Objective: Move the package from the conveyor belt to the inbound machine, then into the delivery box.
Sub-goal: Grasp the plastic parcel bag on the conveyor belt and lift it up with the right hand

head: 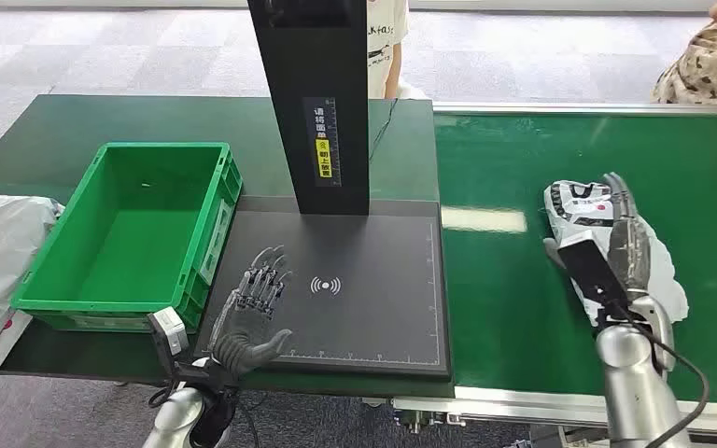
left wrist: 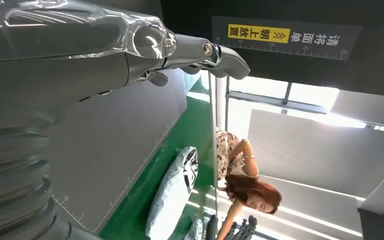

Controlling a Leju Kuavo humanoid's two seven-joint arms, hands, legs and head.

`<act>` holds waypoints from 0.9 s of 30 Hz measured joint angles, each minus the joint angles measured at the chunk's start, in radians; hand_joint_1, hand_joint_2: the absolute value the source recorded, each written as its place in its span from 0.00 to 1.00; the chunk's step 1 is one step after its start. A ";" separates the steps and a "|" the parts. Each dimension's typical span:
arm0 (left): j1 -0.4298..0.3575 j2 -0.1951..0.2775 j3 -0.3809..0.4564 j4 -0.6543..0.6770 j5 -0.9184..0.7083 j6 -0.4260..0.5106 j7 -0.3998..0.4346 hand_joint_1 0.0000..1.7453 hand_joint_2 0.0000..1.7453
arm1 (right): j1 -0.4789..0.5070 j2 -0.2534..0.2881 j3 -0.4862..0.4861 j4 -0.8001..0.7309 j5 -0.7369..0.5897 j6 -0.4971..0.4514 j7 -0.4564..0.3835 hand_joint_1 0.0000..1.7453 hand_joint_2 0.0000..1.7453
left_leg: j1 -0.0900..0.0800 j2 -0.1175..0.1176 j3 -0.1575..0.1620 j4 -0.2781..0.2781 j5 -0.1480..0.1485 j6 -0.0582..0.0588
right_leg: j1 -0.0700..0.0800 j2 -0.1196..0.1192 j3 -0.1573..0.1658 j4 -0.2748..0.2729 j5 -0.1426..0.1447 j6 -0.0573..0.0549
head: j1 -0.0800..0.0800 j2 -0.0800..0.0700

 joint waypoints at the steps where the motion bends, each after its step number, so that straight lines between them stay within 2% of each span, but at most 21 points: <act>1: 0.001 0.001 0.000 0.000 0.000 0.000 -0.001 0.00 1.00 | -0.019 -0.009 -0.006 0.026 0.007 -0.007 0.009 0.00 1.00 | 0.000 0.000 0.000 0.000 0.000 0.000 | 0.000 0.000 0.000 0.000 0.000 0.000 | 0.000 0.000; 7: 0.007 0.010 0.000 -0.003 0.001 0.007 -0.005 0.00 1.00 | -0.190 -0.093 -0.052 0.294 0.094 -0.076 0.100 0.00 1.00 | 0.000 -0.001 0.000 0.000 0.000 0.001 | 0.000 -0.001 0.000 0.000 0.000 0.000 | 0.000 0.000; 10: 0.012 0.021 0.000 -0.003 0.001 0.023 -0.018 0.00 1.00 | -0.264 -0.126 -0.062 0.431 0.142 -0.070 0.167 0.00 1.00 | 0.000 0.000 0.000 0.000 0.000 0.001 | 0.000 0.000 0.000 0.000 0.000 0.000 | 0.000 0.000; 15: 0.023 0.040 -0.008 -0.003 0.006 0.032 -0.035 0.00 1.00 | -0.343 -0.153 -0.062 0.602 0.221 0.038 0.364 0.00 1.00 | 0.001 0.000 0.000 0.000 0.000 0.001 | 0.000 0.000 0.000 0.000 0.000 0.000 | 0.000 0.000; 20: 0.027 0.058 -0.026 -0.002 0.011 0.040 -0.042 0.00 1.00 | -0.358 -0.155 -0.042 0.699 0.318 0.169 0.584 0.00 1.00 | 0.001 -0.001 0.000 0.000 0.000 0.001 | 0.000 0.000 0.000 0.000 0.000 0.000 | 0.000 0.000; 24: 0.032 0.068 -0.034 -0.002 0.023 0.055 -0.041 0.00 1.00 | -0.357 -0.155 -0.023 0.746 0.366 0.248 0.694 0.00 1.00 | 0.000 0.000 0.000 0.000 0.000 0.001 | 0.000 0.000 0.000 0.000 0.000 0.000 | 0.000 0.000; 27: 0.032 0.073 -0.036 -0.002 0.038 0.064 -0.035 0.00 1.00 | -0.353 -0.155 -0.013 0.767 0.380 0.290 0.738 0.00 1.00 | 0.000 0.000 0.000 0.000 0.000 0.001 | 0.000 0.000 0.000 0.000 0.000 0.000 | 0.000 0.000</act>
